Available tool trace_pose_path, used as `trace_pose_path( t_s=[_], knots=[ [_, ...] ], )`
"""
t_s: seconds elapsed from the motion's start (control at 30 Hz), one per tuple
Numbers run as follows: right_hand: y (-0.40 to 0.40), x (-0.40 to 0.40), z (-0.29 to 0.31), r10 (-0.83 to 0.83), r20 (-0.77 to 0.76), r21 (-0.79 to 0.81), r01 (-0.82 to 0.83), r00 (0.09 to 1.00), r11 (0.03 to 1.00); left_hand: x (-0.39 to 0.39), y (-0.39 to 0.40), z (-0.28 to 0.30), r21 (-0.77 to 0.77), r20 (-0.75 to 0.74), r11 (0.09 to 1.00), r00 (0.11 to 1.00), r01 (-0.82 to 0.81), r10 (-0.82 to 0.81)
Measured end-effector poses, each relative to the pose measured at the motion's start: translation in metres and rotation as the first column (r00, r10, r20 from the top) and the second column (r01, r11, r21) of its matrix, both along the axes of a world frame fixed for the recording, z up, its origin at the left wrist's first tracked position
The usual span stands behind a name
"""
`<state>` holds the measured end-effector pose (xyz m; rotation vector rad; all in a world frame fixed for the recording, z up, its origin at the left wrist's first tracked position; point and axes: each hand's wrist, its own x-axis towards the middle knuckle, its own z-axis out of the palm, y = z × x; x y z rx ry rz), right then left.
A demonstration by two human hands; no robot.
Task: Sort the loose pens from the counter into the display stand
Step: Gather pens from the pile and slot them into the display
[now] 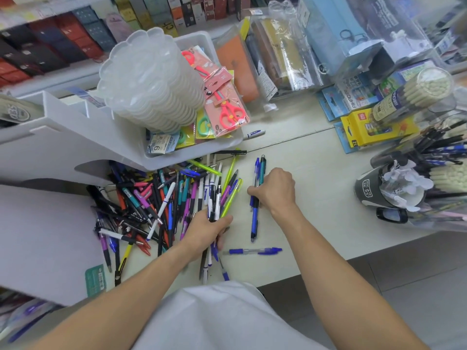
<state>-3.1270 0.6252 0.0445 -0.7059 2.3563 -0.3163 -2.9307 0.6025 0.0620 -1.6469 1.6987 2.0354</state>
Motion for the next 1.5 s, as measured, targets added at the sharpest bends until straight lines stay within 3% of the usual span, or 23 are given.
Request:
trace_pose_path(
  t_s=[0.27,0.43,0.57,0.8,0.9,0.97,1.07,1.2,1.4,1.5],
  knots=[
    [0.0,0.012,0.001,0.087,0.0,-0.02,-0.087,0.996,0.996,0.004,0.003,-0.016,0.001,-0.002,0.994,0.994,-0.11,0.11],
    [-0.003,0.015,0.003,0.232,0.029,-0.021,-0.232,0.972,0.973,0.003,0.0,-0.021,0.029,-0.024,0.989,0.989,-0.144,0.145],
    [-0.005,0.016,0.006,0.346,-0.019,0.074,-0.344,0.938,0.936,0.001,-0.002,-0.017,0.029,-0.061,0.984,0.982,-0.177,0.179],
    [-0.014,0.015,0.012,0.443,0.062,0.137,-0.448,0.894,0.884,-0.005,-0.004,-0.009,0.055,-0.074,0.973,0.971,-0.225,0.228],
    [-0.013,-0.002,0.014,0.364,0.167,0.099,-0.382,0.917,0.919,-0.006,-0.005,-0.006,0.072,-0.089,0.969,0.966,-0.237,0.243],
    [-0.009,-0.017,0.016,0.224,0.329,0.015,-0.242,0.918,0.97,-0.005,-0.005,-0.004,0.088,-0.094,0.966,0.963,-0.245,0.252],
    [0.0,-0.035,0.03,0.066,0.565,-0.148,0.022,0.822,0.989,-0.005,-0.006,0.001,0.114,-0.115,0.967,0.964,-0.229,0.241],
    [0.01,-0.047,0.047,0.027,0.782,-0.236,0.256,0.622,0.938,-0.011,-0.006,0.011,0.099,-0.161,0.988,0.978,-0.118,0.133],
    [0.019,-0.03,0.037,0.041,0.89,-0.232,0.372,0.455,0.899,-0.015,-0.01,0.023,0.229,-0.167,0.963,0.968,-0.145,0.186],
    [0.021,-0.017,0.025,0.02,0.851,-0.265,0.396,0.524,0.879,-0.006,-0.013,0.021,0.262,-0.21,0.963,0.971,-0.06,0.118]
  ],
)
